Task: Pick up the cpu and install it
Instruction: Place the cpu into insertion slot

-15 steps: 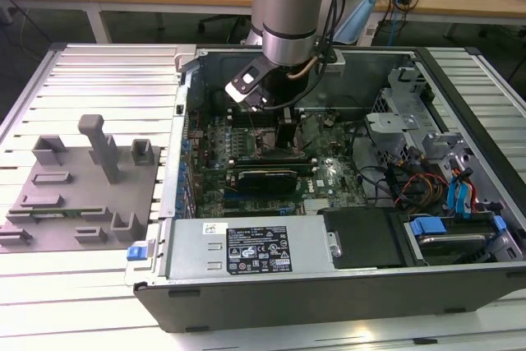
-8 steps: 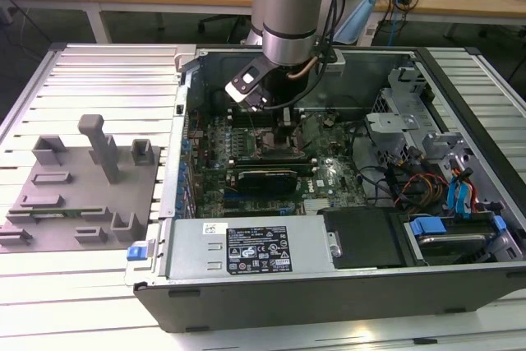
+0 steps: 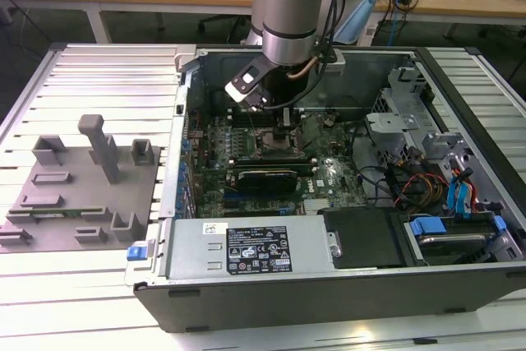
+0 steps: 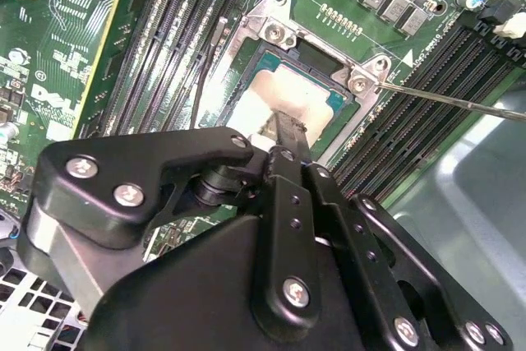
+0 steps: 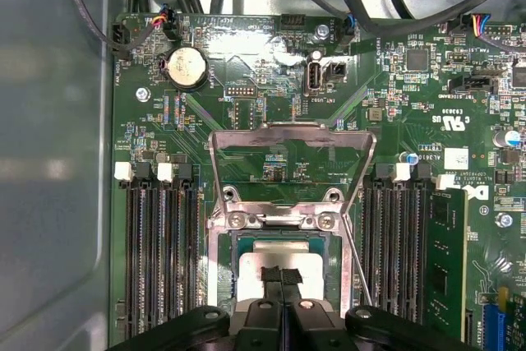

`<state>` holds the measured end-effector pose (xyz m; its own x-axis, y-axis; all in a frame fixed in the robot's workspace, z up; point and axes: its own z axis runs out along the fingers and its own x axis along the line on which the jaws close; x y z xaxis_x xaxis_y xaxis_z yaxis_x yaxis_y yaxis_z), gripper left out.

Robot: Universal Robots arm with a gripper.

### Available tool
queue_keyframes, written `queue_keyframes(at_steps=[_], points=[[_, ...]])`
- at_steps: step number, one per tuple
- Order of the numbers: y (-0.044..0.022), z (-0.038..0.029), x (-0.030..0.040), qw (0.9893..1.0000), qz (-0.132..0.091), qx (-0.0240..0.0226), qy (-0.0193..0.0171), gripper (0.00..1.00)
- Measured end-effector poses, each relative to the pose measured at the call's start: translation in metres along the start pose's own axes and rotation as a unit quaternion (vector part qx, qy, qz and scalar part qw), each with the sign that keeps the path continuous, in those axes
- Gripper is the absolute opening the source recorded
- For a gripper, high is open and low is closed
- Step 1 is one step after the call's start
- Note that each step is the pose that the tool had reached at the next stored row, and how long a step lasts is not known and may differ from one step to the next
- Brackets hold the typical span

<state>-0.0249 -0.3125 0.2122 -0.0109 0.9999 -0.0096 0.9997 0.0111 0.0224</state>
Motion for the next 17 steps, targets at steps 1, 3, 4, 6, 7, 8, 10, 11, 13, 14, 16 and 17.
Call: queue_keyframes(at_steps=[1,3,4,6,7,8,10,11,13,14,16,17], points=[[0.0000,0.0000,0.0000,1.0000,0.000,0.0000,0.0000,0.11],[-0.0012,0.0006,-0.0002,1.0000,0.000,0.0000,-0.0001,0.11],[-0.0014,0.0014,-0.0004,1.0000,0.000,0.0000,0.0000,0.11],[-0.0019,0.0029,-0.0006,1.0000,0.000,0.0000,0.0001,0.11],[-0.0019,0.0031,-0.0007,1.0000,0.000,0.0000,0.0001,0.11],[-0.0019,0.0034,-0.0006,1.0000,0.000,0.0000,0.0001,0.11],[-0.0024,0.0047,-0.0006,1.0000,0.000,0.0000,0.0004,0.11],[-0.0025,0.0056,-0.0005,1.0000,0.000,0.0000,0.0007,0.11],[-0.0025,0.0068,-0.0006,1.0000,0.000,0.0001,0.0024,0.11],[-0.0027,0.0069,-0.0006,1.0000,0.000,0.0000,0.0035,0.11],[-0.0039,0.0071,-0.0006,1.0000,0.000,-0.0001,0.0052,0.11],[-0.0046,0.0073,-0.0005,1.0000,0.000,-0.0001,0.0057,0.11]])
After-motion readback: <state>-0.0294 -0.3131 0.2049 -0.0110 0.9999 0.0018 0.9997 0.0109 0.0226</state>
